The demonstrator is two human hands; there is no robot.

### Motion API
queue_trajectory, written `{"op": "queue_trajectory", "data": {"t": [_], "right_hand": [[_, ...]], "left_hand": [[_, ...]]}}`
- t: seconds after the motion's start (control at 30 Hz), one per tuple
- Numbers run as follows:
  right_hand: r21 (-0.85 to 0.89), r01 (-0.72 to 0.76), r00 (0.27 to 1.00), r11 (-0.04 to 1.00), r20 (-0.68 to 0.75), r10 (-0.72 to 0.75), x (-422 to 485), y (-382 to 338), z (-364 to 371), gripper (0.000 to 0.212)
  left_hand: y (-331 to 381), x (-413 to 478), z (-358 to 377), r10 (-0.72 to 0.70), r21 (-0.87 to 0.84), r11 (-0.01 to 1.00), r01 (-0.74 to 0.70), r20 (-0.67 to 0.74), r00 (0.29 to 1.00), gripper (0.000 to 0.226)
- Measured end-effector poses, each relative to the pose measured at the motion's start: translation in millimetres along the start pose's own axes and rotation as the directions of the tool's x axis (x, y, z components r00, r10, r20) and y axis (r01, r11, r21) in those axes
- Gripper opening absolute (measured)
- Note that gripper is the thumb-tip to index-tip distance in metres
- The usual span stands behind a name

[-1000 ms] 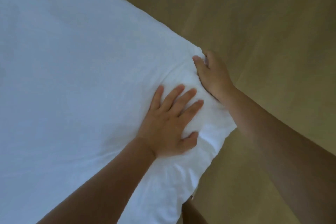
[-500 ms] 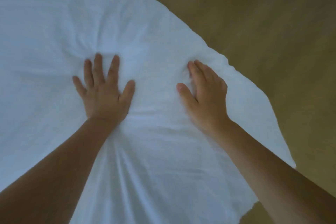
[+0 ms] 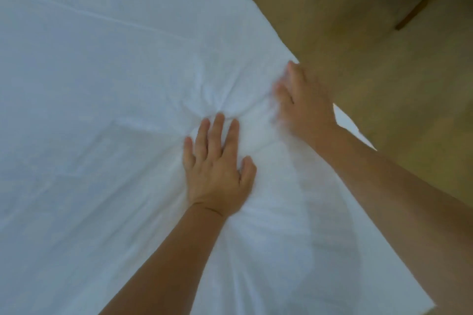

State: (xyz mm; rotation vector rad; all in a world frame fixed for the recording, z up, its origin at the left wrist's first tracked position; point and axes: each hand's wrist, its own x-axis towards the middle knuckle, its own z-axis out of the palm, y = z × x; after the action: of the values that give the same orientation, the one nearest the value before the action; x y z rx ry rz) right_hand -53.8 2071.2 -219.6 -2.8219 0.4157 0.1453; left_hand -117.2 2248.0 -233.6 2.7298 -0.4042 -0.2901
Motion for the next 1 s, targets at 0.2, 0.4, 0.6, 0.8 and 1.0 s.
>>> {"op": "queue_trajectory", "data": {"t": [0.2,0.4,0.6,0.8,1.0], "right_hand": [[0.061,0.475,0.876,0.878,0.065,-0.478,-0.3,-153.0,18.3,0.053],[-0.134,0.671,0.739,0.730,0.203,-0.642,57.5,-199.8,56.3,0.061],[-0.201,0.075,0.994,0.977,0.095,-0.057,123.7,-166.5,61.5,0.073],[-0.091,0.125,0.990,0.988,-0.056,-0.130,125.1,-171.0,70.9,0.075],[-0.122,0.197,0.973,0.973,-0.096,-0.210,114.9,-176.2,57.8,0.061]], "left_hand": [[-126.8,43.9,-90.0,-0.002,0.130,0.991,0.038,-0.272,0.962,0.054],[-236.0,67.7,-104.4,-0.418,0.112,0.893,0.435,-0.146,0.896,0.068],[-247.1,76.8,-87.7,-0.396,0.032,0.910,0.413,-0.226,0.890,0.076],[-245.4,74.7,-87.5,-0.402,0.059,0.903,0.426,-0.234,0.885,0.079],[-182.8,70.9,-82.3,-0.546,-0.164,0.838,0.521,-0.247,0.801,0.065]]}}
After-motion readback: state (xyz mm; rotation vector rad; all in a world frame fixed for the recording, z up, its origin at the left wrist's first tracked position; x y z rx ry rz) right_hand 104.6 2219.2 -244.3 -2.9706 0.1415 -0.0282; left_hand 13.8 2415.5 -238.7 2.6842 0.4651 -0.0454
